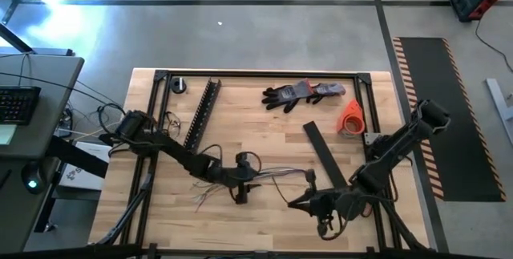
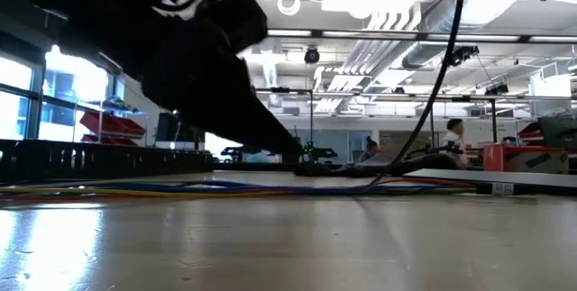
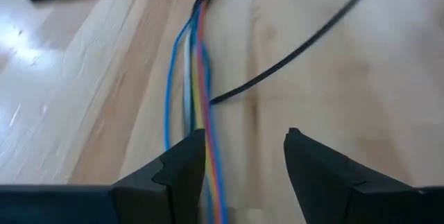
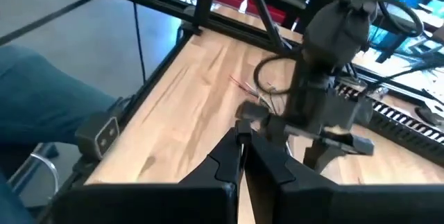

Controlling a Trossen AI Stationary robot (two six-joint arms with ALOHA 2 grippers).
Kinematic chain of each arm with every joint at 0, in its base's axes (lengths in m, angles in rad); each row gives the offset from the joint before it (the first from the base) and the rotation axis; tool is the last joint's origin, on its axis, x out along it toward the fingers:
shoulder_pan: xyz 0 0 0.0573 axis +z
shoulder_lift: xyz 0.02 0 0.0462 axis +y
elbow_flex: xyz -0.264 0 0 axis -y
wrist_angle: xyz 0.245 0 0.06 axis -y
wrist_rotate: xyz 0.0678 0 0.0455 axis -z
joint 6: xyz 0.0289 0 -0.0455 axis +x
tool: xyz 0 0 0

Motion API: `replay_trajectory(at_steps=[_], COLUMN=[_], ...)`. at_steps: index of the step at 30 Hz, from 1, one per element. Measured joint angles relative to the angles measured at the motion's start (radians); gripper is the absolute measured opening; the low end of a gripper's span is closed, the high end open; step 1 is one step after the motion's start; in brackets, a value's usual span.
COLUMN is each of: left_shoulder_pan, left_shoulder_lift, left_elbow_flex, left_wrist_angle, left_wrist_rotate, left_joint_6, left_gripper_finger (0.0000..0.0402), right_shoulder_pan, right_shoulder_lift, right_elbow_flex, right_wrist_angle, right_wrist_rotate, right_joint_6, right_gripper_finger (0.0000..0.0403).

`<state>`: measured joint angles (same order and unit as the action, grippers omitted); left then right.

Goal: Ziptie cables
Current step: Wrap the cables wires with the black zip tie

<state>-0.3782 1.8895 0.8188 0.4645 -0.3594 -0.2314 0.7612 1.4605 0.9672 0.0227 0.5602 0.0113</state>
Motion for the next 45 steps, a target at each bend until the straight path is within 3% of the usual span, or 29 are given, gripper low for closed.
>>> replay_trajectory(at_steps=[6, 15, 24, 28, 34, 45], left_shoulder_pan=[0.033, 0.038, 0.082, 0.092, 0.119, 0.123], left_shoulder_lift=[0.057, 0.083, 0.117, 0.120, 0.120, 0.061], left_elbow_flex=[0.074, 0.085, 0.087, 0.089, 0.089, 0.159], left_wrist_angle=[-0.176, -0.181, -0.207, -0.223, -0.228, -0.316], left_wrist_rotate=[0.009, -0.047, 0.040, 0.037, 0.099, 0.107], left_joint_6=[-0.023, -0.015, -0.096, -0.100, -0.136, -0.195], left_gripper_finger=[0.0176, 0.0176, 0.0181, 0.0138, 0.0016, 0.0001], right_shoulder_pan=[-0.009, -0.009, -0.011, -0.011, -0.011, -0.031], right_shoulder_lift=[0.000, 0.000, -0.001, -0.001, -0.001, -0.001], right_elbow_flex=[0.000, 0.000, 0.000, 0.000, 0.000, 0.000], right_wrist_angle=[0.003, 0.000, 0.003, 0.005, 0.009, 0.008], right_wrist_rotate=[-0.015, -0.034, -0.053, -0.053, -0.057, -0.094], right_joint_6=[0.007, -0.009, -0.010, -0.011, -0.011, -0.019], right_gripper_finger=[0.0000, 0.0000, 0.0000, 0.0000, 0.0000, 0.0000])
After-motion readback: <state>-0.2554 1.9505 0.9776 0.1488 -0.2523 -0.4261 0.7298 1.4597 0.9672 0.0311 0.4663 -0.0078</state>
